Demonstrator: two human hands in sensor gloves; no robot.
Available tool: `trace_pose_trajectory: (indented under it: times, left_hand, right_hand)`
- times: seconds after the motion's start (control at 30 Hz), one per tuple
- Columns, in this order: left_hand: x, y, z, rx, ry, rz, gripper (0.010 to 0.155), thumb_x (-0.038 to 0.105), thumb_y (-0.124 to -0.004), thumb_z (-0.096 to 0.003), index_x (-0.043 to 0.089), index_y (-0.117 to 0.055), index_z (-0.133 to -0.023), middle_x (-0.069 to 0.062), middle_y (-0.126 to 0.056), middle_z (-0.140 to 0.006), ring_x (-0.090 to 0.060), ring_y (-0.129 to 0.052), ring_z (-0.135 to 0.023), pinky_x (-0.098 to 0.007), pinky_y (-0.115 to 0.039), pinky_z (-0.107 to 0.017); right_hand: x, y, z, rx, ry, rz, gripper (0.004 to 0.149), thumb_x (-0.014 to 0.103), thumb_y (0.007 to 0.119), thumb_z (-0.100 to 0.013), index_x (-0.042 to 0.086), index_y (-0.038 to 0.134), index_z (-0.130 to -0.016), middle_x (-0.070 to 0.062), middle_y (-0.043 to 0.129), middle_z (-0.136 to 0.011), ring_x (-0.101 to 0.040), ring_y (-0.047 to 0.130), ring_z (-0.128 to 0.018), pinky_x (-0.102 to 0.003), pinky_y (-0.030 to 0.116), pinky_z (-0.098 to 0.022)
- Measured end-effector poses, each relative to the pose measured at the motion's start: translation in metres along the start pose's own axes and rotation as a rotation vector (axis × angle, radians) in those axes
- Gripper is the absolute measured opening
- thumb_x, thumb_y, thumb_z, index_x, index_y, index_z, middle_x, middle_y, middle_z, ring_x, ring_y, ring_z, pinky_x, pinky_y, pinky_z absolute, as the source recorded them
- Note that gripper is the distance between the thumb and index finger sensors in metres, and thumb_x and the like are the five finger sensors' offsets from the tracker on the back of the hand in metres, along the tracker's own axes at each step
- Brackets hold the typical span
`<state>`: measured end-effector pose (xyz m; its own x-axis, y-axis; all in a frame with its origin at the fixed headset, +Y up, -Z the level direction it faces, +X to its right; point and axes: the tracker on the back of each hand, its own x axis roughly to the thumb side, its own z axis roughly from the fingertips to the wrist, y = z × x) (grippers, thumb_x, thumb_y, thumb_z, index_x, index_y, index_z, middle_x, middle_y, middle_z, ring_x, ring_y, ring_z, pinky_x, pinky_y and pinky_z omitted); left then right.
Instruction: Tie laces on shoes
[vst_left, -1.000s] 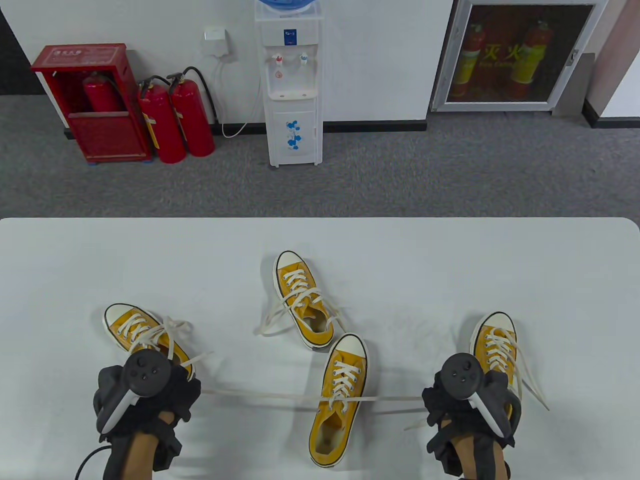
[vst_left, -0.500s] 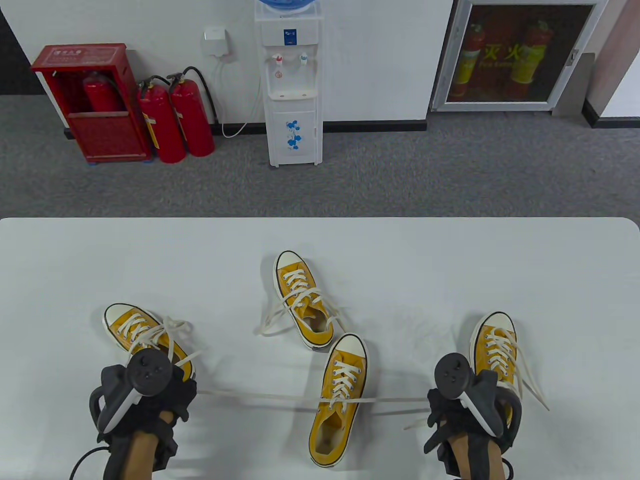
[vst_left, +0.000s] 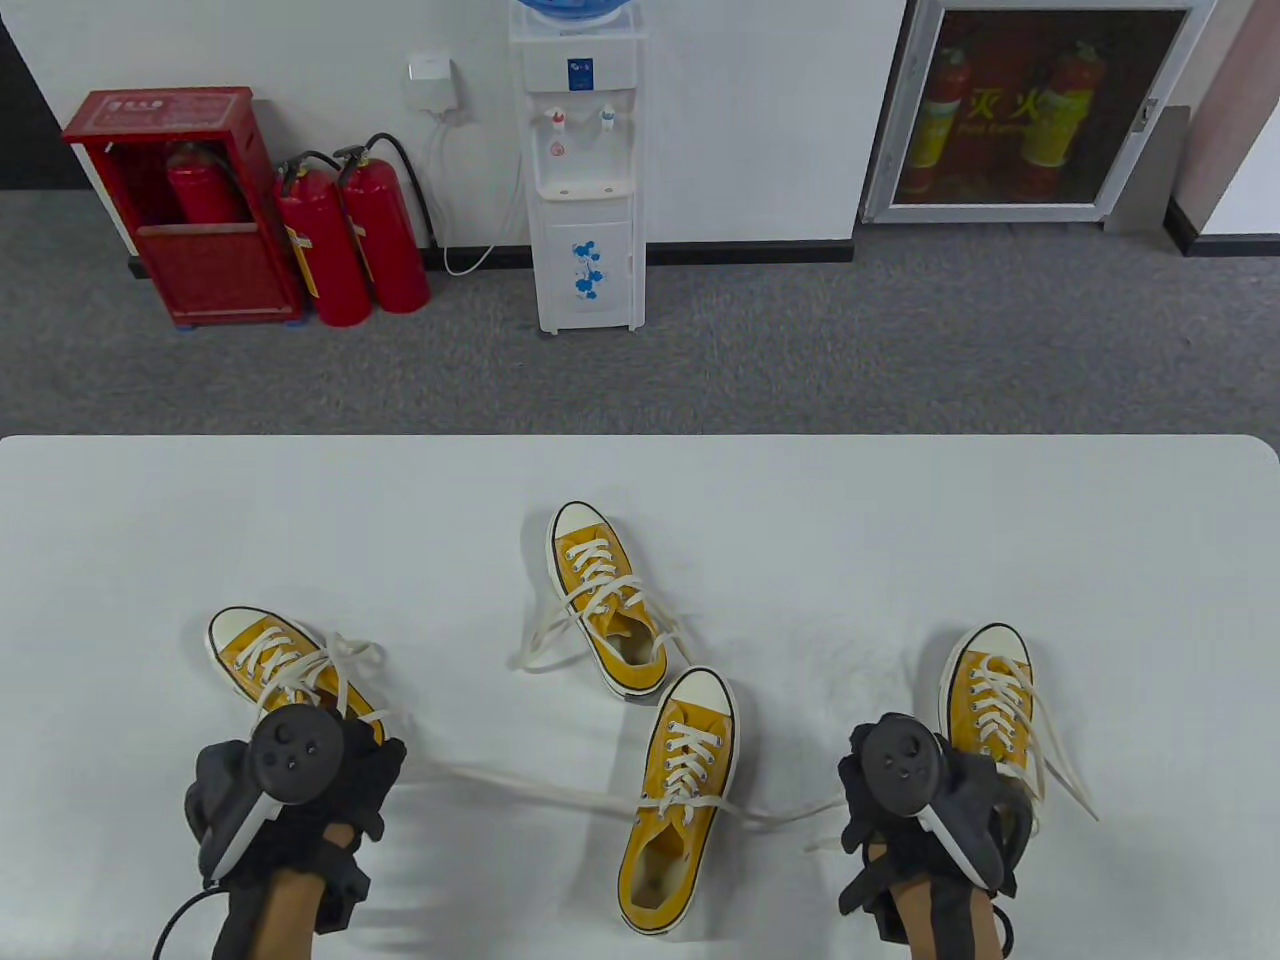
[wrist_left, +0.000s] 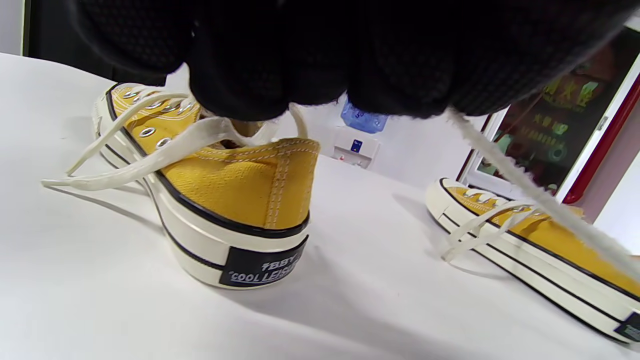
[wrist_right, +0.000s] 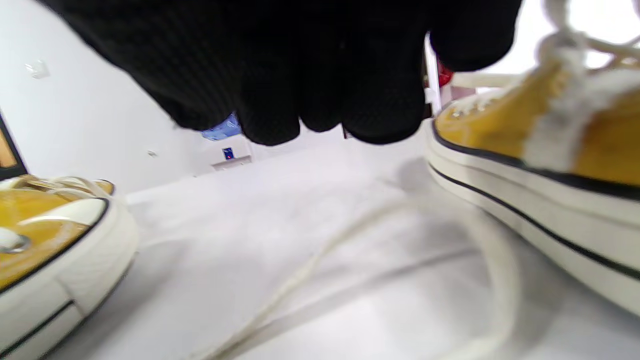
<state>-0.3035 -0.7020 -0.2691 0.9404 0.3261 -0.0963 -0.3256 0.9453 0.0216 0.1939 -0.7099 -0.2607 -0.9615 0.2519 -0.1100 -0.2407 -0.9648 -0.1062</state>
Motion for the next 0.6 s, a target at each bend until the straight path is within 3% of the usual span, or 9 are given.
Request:
trace_pose_trajectory:
  times: [0.23, 0.4, 0.6]
  left_hand:
    - [0.003, 0.003, 0.002, 0.035, -0.016, 0.017, 0.034, 0.056, -0.084, -0.0468, 0.026, -0.095, -0.057, -0.003, -0.093, -0.075, -0.03, -0.096, -0.059, -0.061, -0.073, -0.059]
    - [0.004, 0.002, 0.002, 0.032, -0.021, 0.015, 0.034, 0.057, -0.084, -0.0468, 0.026, -0.095, -0.057, -0.003, -0.093, -0.075, -0.03, -0.096, -0.059, -0.061, -0.073, -0.059]
    - [0.005, 0.001, 0.003, 0.024, -0.02, 0.011, 0.034, 0.057, -0.084, -0.0469, 0.026, -0.095, -0.057, -0.003, -0.093, -0.075, -0.03, -0.096, -0.059, -0.061, -0.073, -0.059]
  right_hand:
    - [0.031, 0.022, 0.005, 0.172, -0.21, -0.122, 0.062, 0.041, 0.087, -0.043, 0.018, 0.074, -0.099, -0.008, 0.059, -0.109, -0.038, 0.071, -0.097, -0.069, 0.047, -0.071]
    - [0.044, 0.045, 0.008, 0.328, -0.211, -0.062, 0.076, 0.047, 0.09, -0.04, 0.018, 0.064, -0.105, -0.008, 0.046, -0.113, -0.043, 0.056, -0.105, -0.071, 0.039, -0.072]
    - [0.048, 0.062, 0.008, 0.36, -0.211, -0.068, 0.069, 0.046, 0.091, -0.039, 0.018, 0.073, -0.1, -0.009, 0.05, -0.113, -0.044, 0.054, -0.105, -0.072, 0.036, -0.071]
